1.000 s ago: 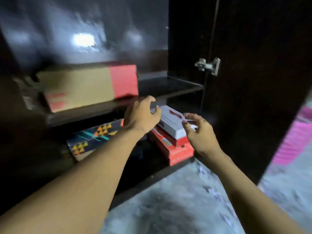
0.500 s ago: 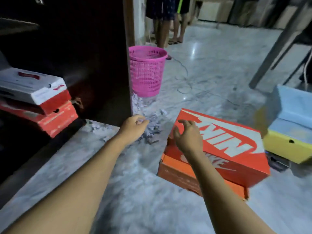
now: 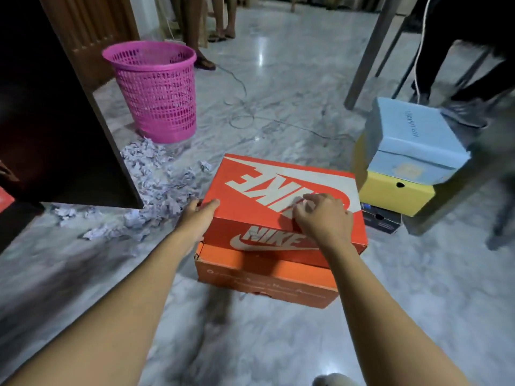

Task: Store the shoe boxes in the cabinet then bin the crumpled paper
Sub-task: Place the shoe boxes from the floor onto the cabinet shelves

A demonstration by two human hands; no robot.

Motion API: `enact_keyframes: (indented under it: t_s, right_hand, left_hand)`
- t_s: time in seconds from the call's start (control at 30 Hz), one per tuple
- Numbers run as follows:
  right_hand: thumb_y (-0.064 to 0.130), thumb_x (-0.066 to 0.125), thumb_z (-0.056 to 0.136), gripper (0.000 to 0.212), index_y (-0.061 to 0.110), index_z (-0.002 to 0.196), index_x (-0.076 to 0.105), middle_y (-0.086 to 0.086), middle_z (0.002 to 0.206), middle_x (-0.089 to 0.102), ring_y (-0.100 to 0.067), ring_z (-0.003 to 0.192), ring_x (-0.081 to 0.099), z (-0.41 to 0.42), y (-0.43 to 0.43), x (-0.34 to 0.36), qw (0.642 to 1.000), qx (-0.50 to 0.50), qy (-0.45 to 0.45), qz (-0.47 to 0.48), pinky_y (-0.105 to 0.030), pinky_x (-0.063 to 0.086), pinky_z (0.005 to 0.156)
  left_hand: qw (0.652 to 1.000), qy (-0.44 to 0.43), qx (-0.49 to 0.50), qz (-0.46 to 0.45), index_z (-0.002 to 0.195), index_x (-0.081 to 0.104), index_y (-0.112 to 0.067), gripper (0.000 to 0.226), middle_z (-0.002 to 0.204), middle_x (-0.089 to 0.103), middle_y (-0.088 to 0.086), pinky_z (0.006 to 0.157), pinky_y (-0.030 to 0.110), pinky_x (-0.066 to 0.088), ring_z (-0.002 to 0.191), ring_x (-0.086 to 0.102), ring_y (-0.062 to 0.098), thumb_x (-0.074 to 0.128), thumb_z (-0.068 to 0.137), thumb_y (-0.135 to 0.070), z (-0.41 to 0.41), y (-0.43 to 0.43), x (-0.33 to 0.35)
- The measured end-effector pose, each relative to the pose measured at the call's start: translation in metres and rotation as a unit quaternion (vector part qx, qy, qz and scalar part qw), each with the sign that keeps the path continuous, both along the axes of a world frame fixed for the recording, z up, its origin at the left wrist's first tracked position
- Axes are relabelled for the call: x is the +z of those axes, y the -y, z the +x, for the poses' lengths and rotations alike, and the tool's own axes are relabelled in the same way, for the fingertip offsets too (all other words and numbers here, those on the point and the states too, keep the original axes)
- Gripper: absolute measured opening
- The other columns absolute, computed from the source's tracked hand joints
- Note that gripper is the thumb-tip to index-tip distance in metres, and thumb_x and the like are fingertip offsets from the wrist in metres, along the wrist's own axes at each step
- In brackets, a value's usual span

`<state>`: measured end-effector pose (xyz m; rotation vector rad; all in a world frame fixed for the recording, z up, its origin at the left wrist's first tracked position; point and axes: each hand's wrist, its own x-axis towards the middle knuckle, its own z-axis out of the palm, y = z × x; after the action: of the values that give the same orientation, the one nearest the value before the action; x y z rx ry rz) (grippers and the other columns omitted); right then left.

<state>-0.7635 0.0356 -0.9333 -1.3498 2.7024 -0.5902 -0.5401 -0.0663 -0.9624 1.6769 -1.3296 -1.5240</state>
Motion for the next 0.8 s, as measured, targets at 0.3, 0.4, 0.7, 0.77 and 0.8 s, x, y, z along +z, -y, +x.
enact_keyframes:
  t_s: [0.3,0.4,0.7,0.77,0.8]
  right_hand:
    - [0.056,0.067,0.081,0.074,0.021,0.139,0.037,-0.007,0.131,0.059,-0.032,0.117,0.058,-0.053,-0.028,-0.015,0.968,-0.111,0.216,-0.063,-0.036,0.042,0.081]
    - [0.052,0.067,0.083,0.066,0.019,0.135,0.044,-0.005,0.128,0.062,-0.029,0.115,0.059,-0.046,-0.027,-0.013,0.963,-0.116,0.229,-0.085,-0.036,0.044,0.084]
    - [0.049,0.064,0.085,0.045,0.029,0.124,0.055,-0.001,0.108,0.067,-0.013,0.088,0.064,0.005,0.003,0.025,0.919,0.031,0.352,-0.174,-0.033,0.051,0.083]
    - [0.035,0.065,0.091,0.031,0.027,0.119,0.056,0.002,0.098,0.067,-0.006,0.077,0.063,0.032,0.016,0.035,0.884,0.093,0.42,-0.182,-0.026,0.048,0.071]
    - [0.031,0.064,0.092,0.027,0.027,0.118,0.058,0.002,0.098,0.068,-0.007,0.079,0.065,0.048,0.023,0.038,0.87,0.121,0.44,-0.184,-0.029,0.049,0.074]
  left_hand:
    - [0.998,-0.041,-0.014,0.052,0.115,0.053,-0.034,0.041,0.114,0.064,0.0,0.103,0.051,0.039,0.105,0.057,0.02,0.043,0.087,-0.062,-0.003,0.002,-0.014]
    - [0.997,-0.056,0.001,0.052,0.1,0.057,-0.035,0.03,0.106,0.068,-0.003,0.104,0.051,0.039,0.101,0.06,0.019,0.044,0.089,-0.059,0.004,-0.002,-0.009]
    - [0.99,-0.091,0.092,0.046,0.108,0.062,-0.018,0.037,0.098,0.069,0.011,0.085,0.05,0.052,0.096,0.063,0.03,0.055,0.083,-0.045,0.121,-0.018,0.06]
    - [0.989,-0.085,0.117,0.029,0.108,0.062,-0.017,0.036,0.101,0.067,0.013,0.087,0.053,0.052,0.097,0.062,0.032,0.055,0.083,-0.043,0.165,-0.027,0.083]
    - [0.988,-0.08,0.129,0.021,0.109,0.062,-0.017,0.038,0.102,0.067,0.013,0.088,0.054,0.051,0.097,0.062,0.032,0.055,0.082,-0.043,0.186,-0.034,0.094]
